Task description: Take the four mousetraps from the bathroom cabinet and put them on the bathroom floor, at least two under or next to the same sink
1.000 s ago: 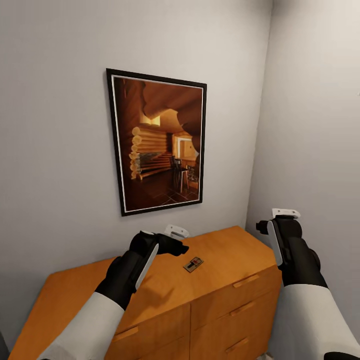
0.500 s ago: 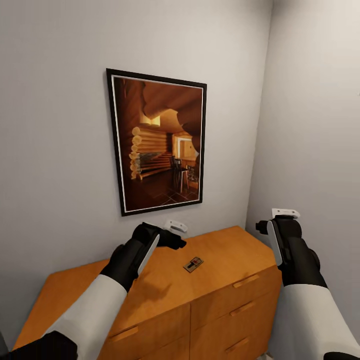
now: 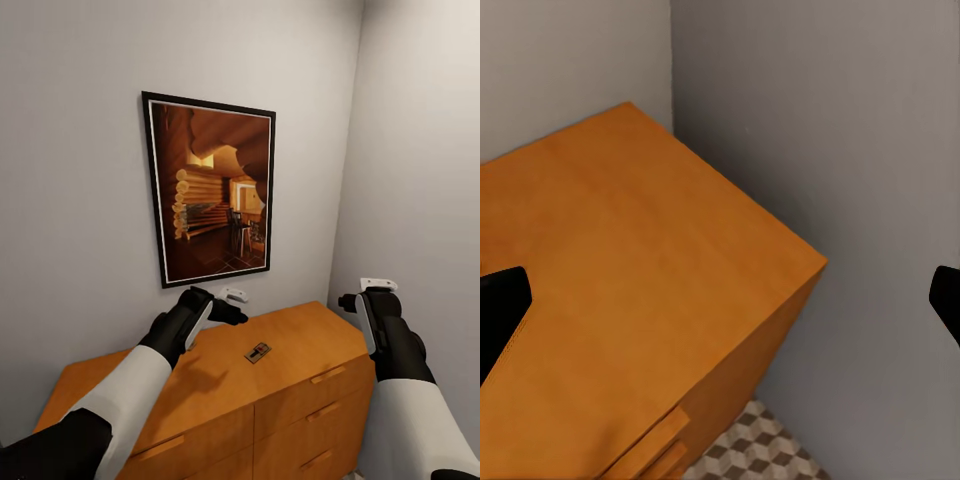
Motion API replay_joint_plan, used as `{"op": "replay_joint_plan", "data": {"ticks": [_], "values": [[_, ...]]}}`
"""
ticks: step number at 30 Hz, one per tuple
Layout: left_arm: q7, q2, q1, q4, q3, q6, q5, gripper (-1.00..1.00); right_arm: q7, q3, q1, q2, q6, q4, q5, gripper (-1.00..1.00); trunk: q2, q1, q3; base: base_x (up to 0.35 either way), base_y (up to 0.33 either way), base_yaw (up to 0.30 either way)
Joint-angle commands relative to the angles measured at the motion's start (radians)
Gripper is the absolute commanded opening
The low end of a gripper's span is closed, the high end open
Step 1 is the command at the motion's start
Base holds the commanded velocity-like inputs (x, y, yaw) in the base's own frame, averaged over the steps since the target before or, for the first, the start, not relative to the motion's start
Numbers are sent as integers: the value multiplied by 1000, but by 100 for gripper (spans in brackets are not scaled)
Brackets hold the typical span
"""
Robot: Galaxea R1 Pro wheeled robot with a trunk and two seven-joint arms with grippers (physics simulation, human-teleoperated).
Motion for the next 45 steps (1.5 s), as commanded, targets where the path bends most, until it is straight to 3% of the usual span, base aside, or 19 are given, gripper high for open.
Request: {"op": "replay_joint_plan", "data": {"ticks": [1, 11, 45], "values": [[-1, 0, -2, 2, 0, 4, 5, 100, 10, 0, -1, 0, 5, -1, 6, 100, -1, 0, -2, 0, 0, 0], [0, 0, -7, 11, 2, 4, 15, 100, 49, 1, -1, 0, 5, 0, 6, 100, -1, 0, -2, 0, 0, 0], [8, 0, -8, 11, 4, 28, 16, 100, 53, 2, -1, 0, 5, 1, 15, 100, -15, 8, -8, 0, 0, 0]]}}
